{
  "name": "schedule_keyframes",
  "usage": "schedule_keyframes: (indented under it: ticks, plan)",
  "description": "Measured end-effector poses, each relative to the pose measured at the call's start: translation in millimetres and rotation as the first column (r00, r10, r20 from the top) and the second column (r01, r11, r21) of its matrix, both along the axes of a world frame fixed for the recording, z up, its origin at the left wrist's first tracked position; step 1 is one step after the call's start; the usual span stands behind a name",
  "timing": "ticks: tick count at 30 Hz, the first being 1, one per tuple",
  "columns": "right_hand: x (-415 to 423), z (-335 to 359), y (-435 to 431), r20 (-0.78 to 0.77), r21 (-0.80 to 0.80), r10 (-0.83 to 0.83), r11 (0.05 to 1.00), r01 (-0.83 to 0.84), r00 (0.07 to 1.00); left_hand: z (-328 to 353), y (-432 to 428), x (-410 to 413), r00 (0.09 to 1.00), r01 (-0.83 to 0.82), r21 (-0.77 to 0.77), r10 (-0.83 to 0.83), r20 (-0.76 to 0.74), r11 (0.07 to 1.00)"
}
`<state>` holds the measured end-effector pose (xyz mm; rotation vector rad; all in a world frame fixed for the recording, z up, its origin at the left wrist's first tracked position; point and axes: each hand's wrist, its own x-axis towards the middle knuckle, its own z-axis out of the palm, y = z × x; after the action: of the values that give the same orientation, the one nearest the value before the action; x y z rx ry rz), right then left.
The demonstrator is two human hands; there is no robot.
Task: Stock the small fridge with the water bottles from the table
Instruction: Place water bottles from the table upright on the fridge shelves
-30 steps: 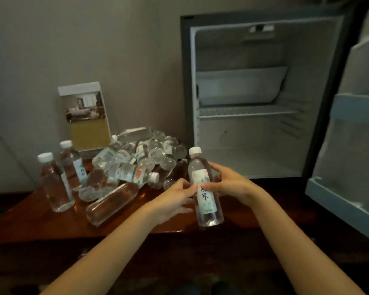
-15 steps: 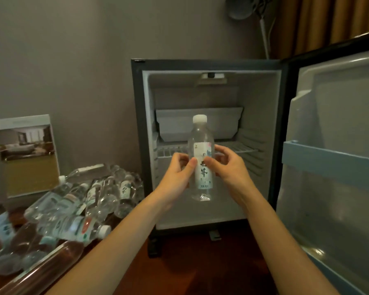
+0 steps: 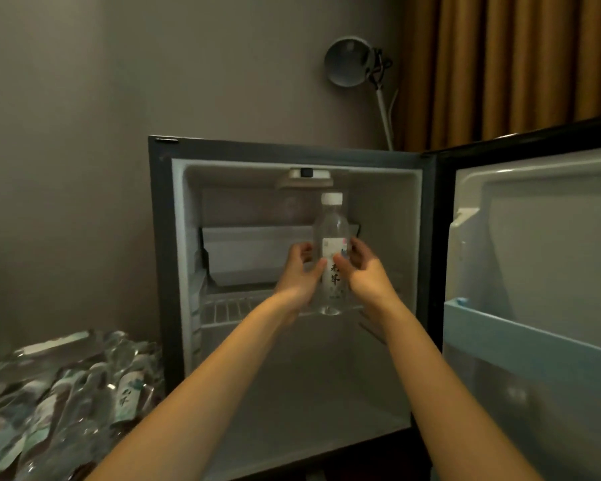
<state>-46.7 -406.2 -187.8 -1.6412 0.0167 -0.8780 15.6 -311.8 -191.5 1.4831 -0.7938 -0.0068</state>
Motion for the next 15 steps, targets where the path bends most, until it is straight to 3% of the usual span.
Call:
schedule_keyframes:
  ticks: [6,10,15]
  plan:
    - [28,-1,-23,-0.029,0.021,-0.067,0.998,0.067,0.997,3,-26,20,0.996,0.076,-0.004,-0.076,-0.036,0.997]
    - [44,-4,-32,-0.032,0.045,-0.045,0.998,0.046,0.998,-5,-32,34,0.991,0.124,0.178,-0.131,0.033,0.976]
    - [54,-12,-37,-0.038,-0.067,-0.092,0.994,0.089,0.995,-14,-47,46,0.99,0.018,0.231,-0.049,0.13,0.973]
